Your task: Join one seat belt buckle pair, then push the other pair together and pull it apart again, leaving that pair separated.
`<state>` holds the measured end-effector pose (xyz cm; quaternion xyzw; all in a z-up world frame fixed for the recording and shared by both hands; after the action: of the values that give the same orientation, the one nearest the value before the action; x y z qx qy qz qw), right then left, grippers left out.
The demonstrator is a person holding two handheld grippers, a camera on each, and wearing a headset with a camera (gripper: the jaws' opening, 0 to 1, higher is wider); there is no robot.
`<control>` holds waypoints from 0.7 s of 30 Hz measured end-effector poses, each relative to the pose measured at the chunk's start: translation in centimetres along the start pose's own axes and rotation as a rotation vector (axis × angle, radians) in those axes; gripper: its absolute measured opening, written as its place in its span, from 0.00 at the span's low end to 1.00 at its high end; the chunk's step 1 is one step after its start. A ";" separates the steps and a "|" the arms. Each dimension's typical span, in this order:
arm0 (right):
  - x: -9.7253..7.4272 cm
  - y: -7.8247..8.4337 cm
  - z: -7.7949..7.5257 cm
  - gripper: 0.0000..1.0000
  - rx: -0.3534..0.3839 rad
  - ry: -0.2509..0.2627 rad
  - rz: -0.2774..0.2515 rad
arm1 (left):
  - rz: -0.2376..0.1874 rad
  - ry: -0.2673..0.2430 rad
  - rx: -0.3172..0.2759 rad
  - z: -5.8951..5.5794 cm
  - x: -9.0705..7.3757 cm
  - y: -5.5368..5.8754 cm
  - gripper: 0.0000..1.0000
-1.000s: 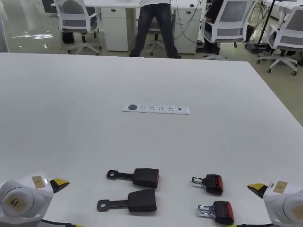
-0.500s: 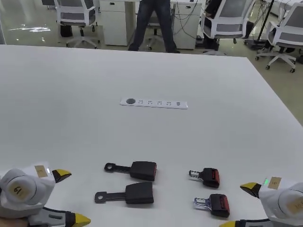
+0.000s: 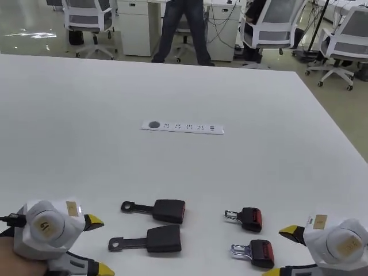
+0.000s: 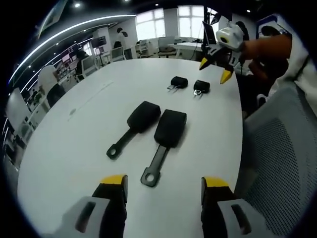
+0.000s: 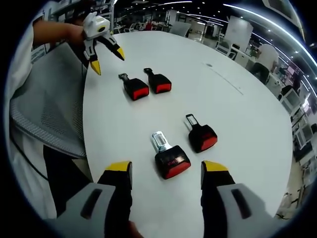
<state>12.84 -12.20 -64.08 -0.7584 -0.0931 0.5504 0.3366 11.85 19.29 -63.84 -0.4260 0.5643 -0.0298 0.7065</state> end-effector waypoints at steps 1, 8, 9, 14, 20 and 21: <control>-0.1 -0.1 0.1 0.54 -0.002 -0.002 0.002 | -0.003 0.006 0.002 0.0 0.1 -0.2 0.60; 0.7 0.3 0.1 0.50 -0.041 -0.042 0.038 | -0.016 0.061 0.035 -0.6 1.8 -1.5 0.55; 0.9 0.3 0.1 0.49 -0.042 -0.048 0.042 | -0.016 0.068 0.038 -0.7 2.0 -1.7 0.54; 1.4 0.1 0.1 0.47 -0.059 -0.068 0.055 | 0.017 0.099 0.070 -0.9 3.4 -2.6 0.49; 2.3 0.2 -0.3 0.47 -0.086 -0.091 0.075 | 0.035 0.132 0.111 -0.5 5.0 -3.6 0.46; 2.4 0.4 -0.4 0.46 -0.087 -0.097 0.080 | 0.041 0.136 0.121 -0.5 5.2 -3.7 0.46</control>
<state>14.03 -11.45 -66.15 -0.7478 -0.1026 0.5950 0.2762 14.99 13.95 -65.52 -0.3677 0.6166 -0.0782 0.6917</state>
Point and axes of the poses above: the centre of the closed fingertips' face, and the gripper's own axes: x roughly forward along the fingers, z roughly to its left, y roughly out of its underside, the point moved 1 cm from there along -x, roughly backward along the fingers, and after that the axes turned 5 degrees about -x, right-handed, at the moved point
